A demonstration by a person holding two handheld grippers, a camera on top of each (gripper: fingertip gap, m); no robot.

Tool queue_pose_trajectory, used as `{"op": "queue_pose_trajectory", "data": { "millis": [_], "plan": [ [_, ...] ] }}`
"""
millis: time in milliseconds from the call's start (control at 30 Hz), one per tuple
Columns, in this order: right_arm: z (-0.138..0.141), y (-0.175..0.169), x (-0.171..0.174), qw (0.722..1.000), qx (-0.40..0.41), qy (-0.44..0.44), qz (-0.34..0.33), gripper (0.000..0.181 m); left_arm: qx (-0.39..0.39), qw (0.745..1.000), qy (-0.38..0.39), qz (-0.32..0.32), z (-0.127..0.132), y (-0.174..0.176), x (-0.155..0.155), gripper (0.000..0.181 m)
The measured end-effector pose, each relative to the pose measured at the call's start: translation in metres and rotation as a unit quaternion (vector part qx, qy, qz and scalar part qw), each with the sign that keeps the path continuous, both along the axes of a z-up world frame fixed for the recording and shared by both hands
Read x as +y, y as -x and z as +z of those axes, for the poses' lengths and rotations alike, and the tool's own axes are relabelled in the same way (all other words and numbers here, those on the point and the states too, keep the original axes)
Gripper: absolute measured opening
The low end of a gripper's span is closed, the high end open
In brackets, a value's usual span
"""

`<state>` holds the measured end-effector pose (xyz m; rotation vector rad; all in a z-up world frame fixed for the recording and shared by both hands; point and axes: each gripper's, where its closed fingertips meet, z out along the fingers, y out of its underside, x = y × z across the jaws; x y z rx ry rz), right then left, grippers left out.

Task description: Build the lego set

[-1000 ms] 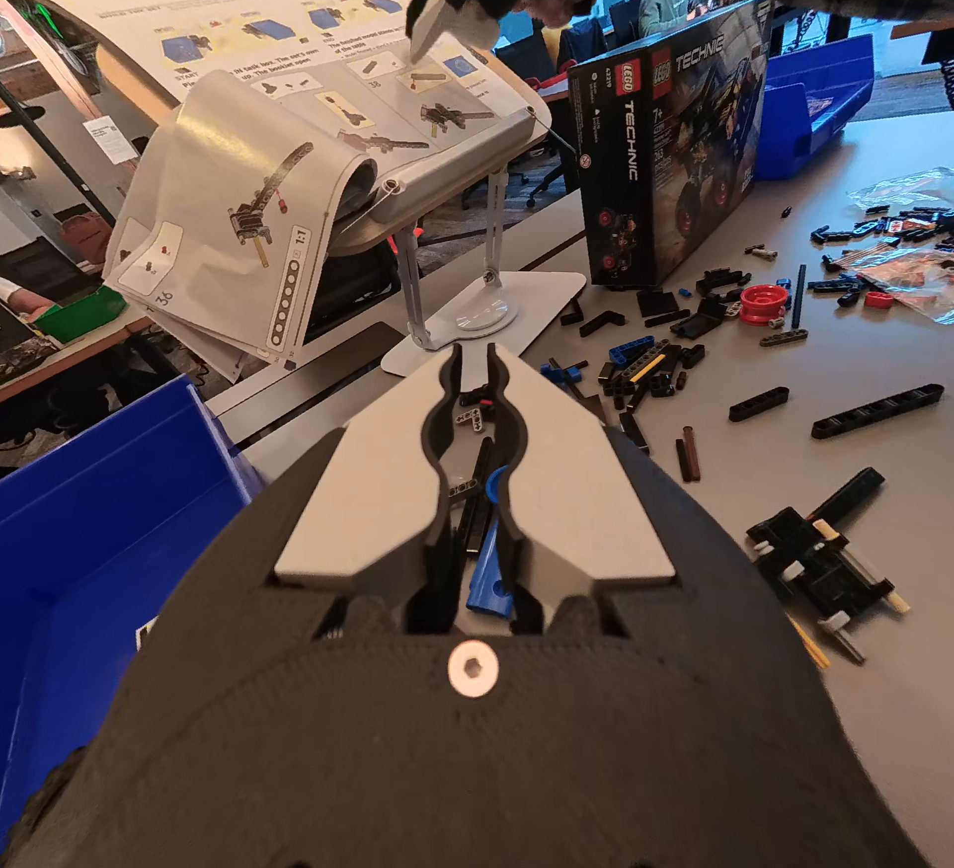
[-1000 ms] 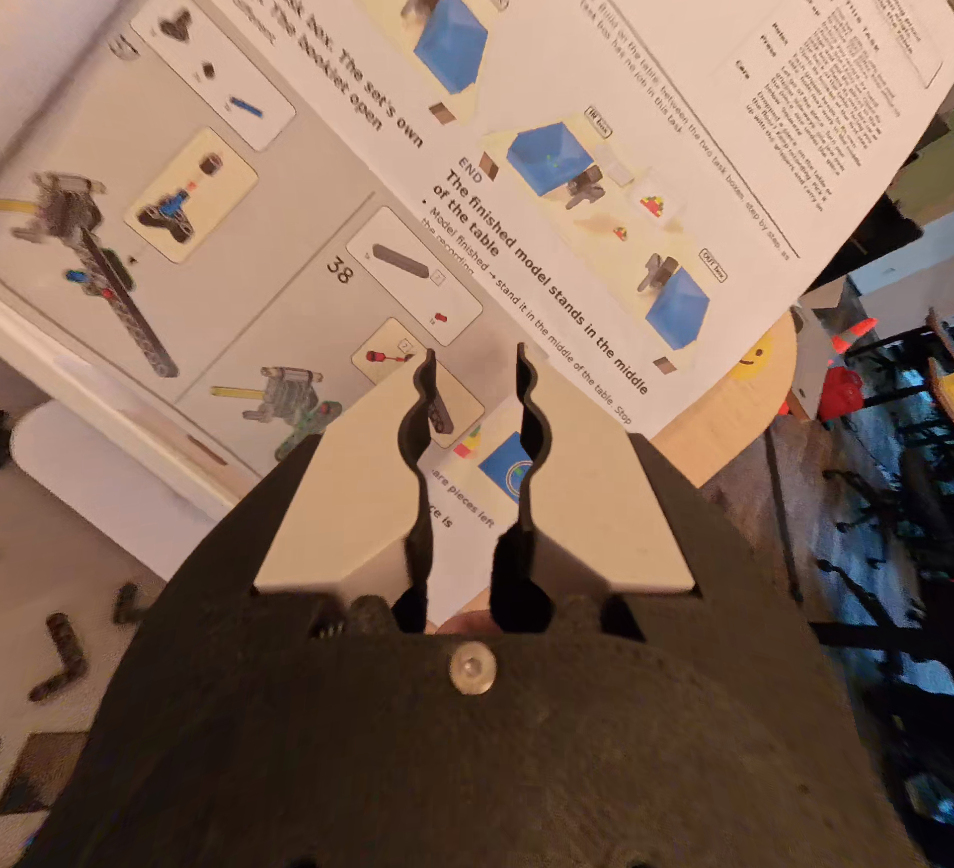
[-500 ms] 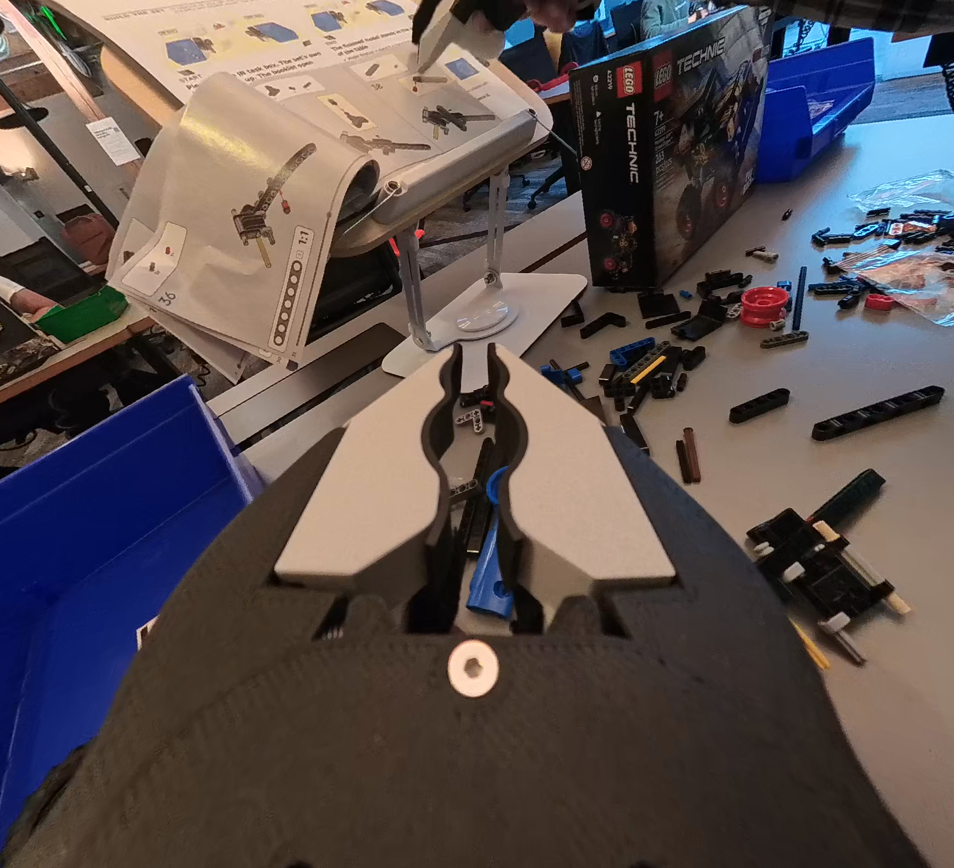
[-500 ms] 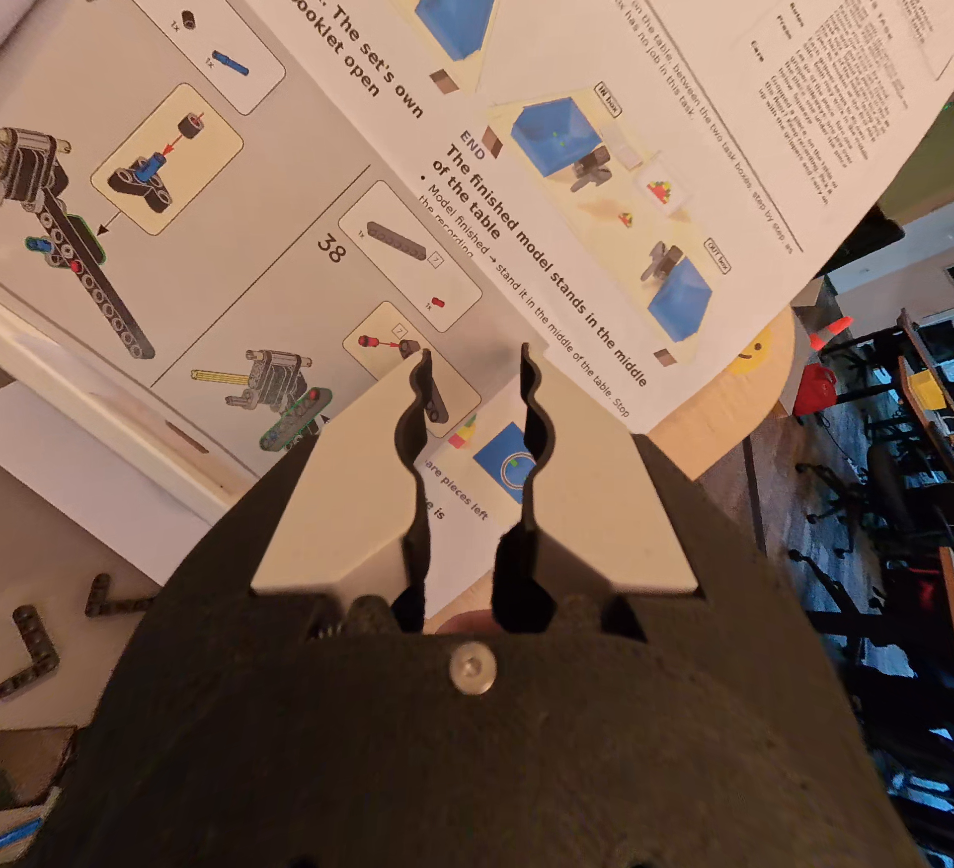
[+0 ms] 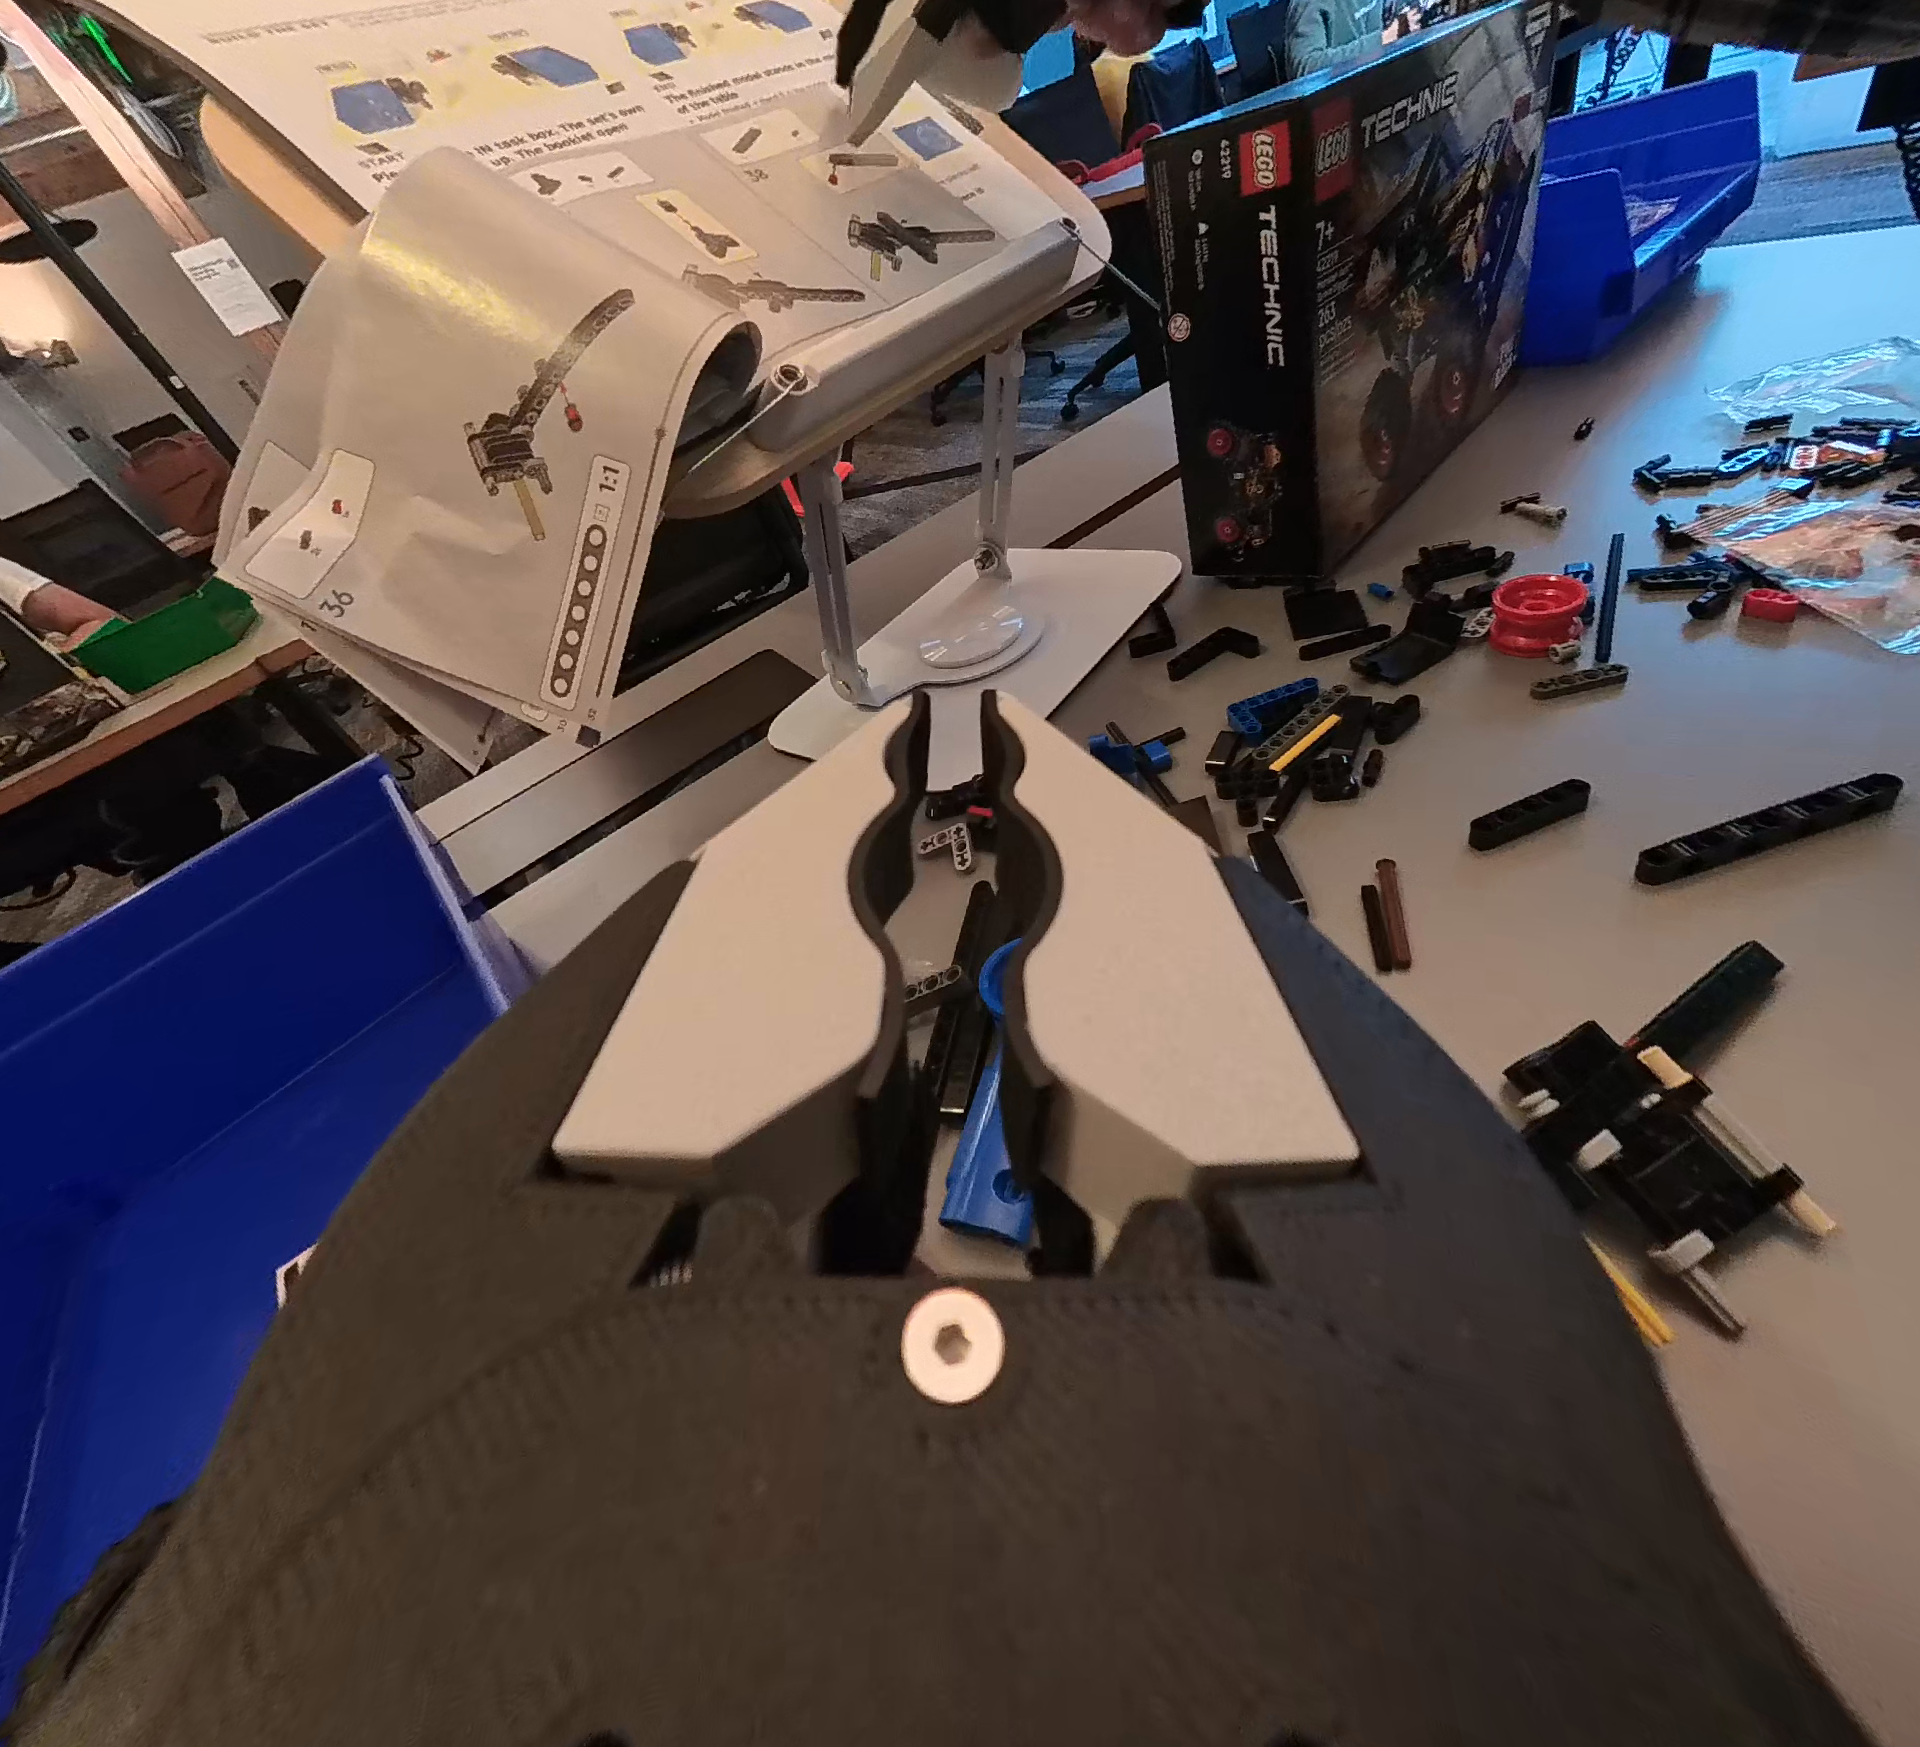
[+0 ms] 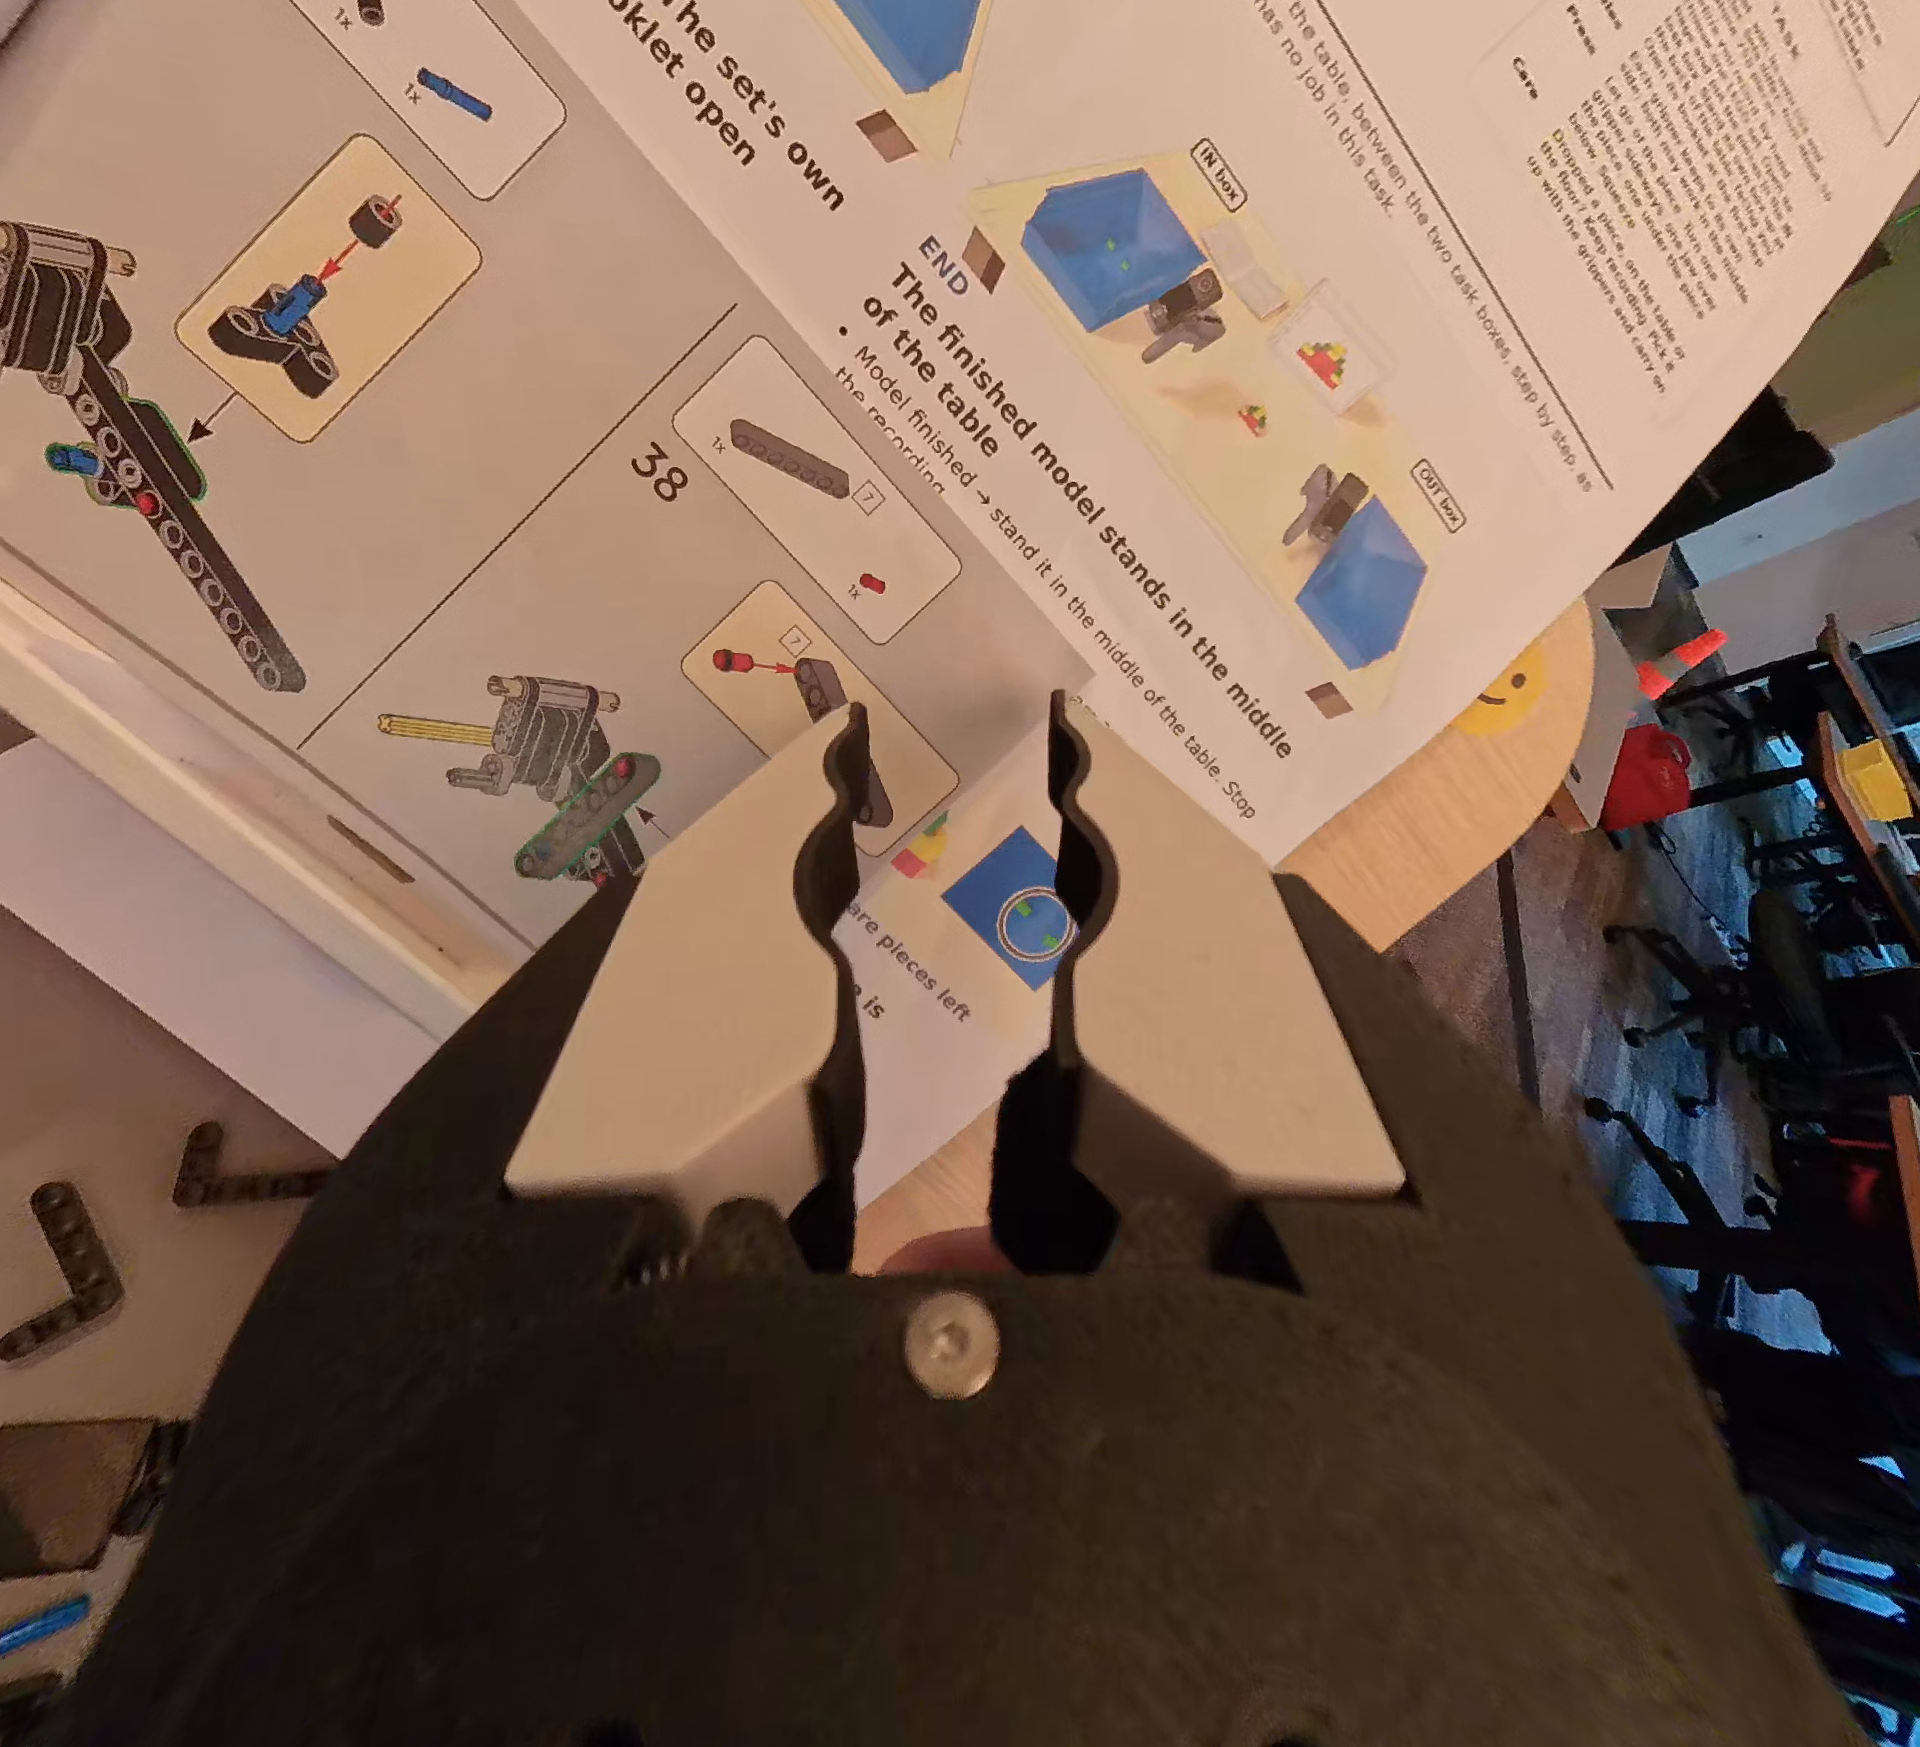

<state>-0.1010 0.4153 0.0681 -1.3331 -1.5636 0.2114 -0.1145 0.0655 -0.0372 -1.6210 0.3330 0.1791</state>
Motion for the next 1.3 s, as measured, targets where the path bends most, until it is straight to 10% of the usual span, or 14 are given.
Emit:
{"op": "queue_pose_trajectory", "data": {
  "millis": [933, 1100, 1300],
  "plan": [
    [0.000, -0.017, 0.001, 1.000, -0.021, 0.001, -0.013, 0.033, 0.001, 1.000, 0.000, 0.002, 0.000, 0.002, 0.000, 0.008],
    [0.006, -0.038, -0.105, 0.995, -0.033, 0.021, 0.090, 0.033, -0.001, 1.000, -0.003, 0.003, 0.002, 0.003, -0.001, 0.008],
    [-0.095, -0.102, -0.263, 0.964, -0.133, 0.104, 0.208, 0.045, 0.001, 1.000, -0.005, 0.000, 0.003, 0.001, -0.002, 0.008]
  ]
}}
